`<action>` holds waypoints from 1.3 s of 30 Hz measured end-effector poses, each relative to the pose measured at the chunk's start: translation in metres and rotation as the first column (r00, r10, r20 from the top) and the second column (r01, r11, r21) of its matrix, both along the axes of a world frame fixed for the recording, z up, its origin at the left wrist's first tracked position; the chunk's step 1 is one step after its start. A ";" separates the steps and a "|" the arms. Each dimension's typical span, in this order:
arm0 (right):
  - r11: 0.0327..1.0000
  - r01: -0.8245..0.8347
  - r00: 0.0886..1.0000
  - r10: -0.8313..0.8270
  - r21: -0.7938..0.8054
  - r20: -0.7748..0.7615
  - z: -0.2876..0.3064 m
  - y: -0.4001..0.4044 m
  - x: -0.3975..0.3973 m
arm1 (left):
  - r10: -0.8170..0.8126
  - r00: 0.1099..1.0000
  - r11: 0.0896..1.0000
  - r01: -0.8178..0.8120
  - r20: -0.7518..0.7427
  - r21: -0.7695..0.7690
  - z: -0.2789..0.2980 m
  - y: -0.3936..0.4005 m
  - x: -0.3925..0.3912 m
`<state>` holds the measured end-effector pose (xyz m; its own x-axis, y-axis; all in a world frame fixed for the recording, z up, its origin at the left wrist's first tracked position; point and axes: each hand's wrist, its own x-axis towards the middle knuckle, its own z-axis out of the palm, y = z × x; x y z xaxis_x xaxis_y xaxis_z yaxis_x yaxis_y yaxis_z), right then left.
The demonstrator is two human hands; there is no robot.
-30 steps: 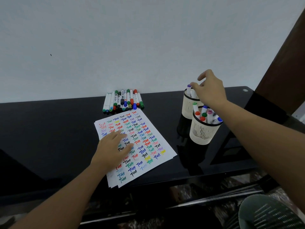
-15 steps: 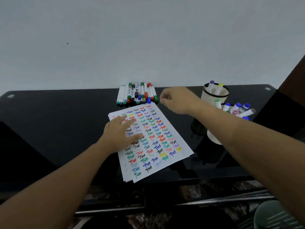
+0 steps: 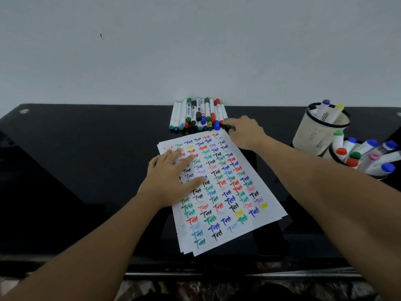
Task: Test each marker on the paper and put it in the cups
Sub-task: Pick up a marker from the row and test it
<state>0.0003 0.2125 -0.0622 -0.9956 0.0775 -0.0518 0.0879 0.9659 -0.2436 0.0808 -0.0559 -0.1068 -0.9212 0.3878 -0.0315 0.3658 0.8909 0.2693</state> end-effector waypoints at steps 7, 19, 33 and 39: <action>0.988 -0.044 0.998 0.049 0.148 -0.028 -0.008 0.001 -0.010 | 0.002 1.000 1.000 -0.002 0.007 0.002 0.002 0.001 0.000; 0.891 -0.141 0.972 0.208 0.431 -0.112 0.005 0.021 0.003 | 0.008 1.000 1.000 -0.008 -0.002 0.006 0.001 0.001 -0.001; 0.890 -0.165 0.908 0.306 0.426 -0.287 0.002 0.033 0.004 | 0.004 1.000 0.999 -0.003 -0.014 0.035 0.001 0.000 -0.002; 0.911 -0.374 0.888 0.406 0.176 -0.216 0.010 -0.004 0.034 | 0.028 0.997 0.988 -0.017 -0.068 0.153 0.000 0.000 0.000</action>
<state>0.0348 0.2086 -0.0520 -0.9270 -0.3299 0.1785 -0.3482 0.9338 -0.0827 0.0812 -0.0557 -0.1068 -0.9275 0.3625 0.0908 0.3690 0.8496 0.3768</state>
